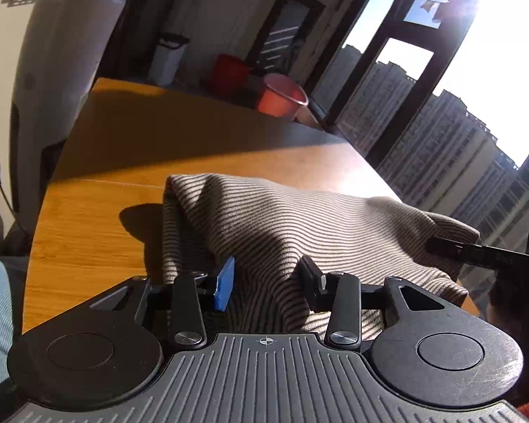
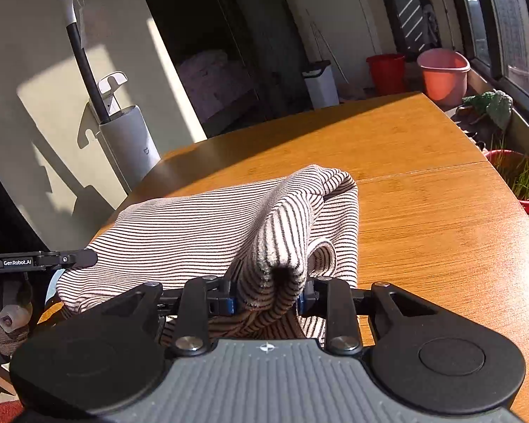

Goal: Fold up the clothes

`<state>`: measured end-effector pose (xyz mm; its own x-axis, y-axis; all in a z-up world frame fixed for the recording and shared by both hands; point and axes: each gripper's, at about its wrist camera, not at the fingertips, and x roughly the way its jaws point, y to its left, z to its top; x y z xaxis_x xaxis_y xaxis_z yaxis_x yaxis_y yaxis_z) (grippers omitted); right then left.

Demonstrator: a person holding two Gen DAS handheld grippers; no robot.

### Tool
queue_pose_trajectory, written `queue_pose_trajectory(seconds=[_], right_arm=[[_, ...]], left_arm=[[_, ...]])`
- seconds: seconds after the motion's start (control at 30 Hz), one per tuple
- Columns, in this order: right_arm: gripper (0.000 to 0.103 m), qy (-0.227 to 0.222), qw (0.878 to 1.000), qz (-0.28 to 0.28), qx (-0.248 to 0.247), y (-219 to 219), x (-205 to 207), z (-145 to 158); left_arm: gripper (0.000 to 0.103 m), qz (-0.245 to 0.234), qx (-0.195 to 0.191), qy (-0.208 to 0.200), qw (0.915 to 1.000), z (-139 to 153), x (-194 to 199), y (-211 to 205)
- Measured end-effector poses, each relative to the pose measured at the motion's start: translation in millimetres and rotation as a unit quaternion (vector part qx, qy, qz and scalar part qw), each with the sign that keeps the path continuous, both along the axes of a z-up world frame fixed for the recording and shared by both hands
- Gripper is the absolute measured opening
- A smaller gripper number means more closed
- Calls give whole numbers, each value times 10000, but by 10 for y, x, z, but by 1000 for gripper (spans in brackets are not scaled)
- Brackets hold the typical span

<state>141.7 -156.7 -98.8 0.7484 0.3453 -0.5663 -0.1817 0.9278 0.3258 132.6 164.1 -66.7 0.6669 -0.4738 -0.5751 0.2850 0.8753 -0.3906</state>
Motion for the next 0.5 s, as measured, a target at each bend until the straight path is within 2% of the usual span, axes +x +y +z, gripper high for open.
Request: queue_pose_trajectory(seconds=[0.07, 0.17, 0.27, 0.3, 0.33, 0.37, 0.43, 0.5], right_arm=[[35, -237, 9996, -181, -9, 28, -152, -47], [40, -515, 9974, -481, -172, 127, -271, -71], [41, -582, 9957, -629, -358, 223, -284, -87], [42, -607, 9951, -646, -447, 253, -284, -73], [42, -632, 9945, -659, -515, 273, -285, -61], [42, -657, 9939, -672, -570, 296, -283, -52], [43, -708, 9929, -696, -656, 342, -273, -44], [46, -764, 9915, -715, -776, 364, -280, -26]], left_arm=[[55, 105, 89, -41, 9999, 9, -29, 30], [55, 232, 228, -330, 9989, 198, -135, 29], [66, -119, -196, -443, 9988, 389, -243, 21], [73, -378, -456, -352, 9976, 426, -272, -19], [74, -636, -648, -200, 9957, 423, -290, -81], [74, -819, -686, -31, 9943, 373, -290, -163], [74, -1095, -588, 296, 9918, 222, -270, -339], [72, -1149, -422, 496, 9912, 86, -225, -454]])
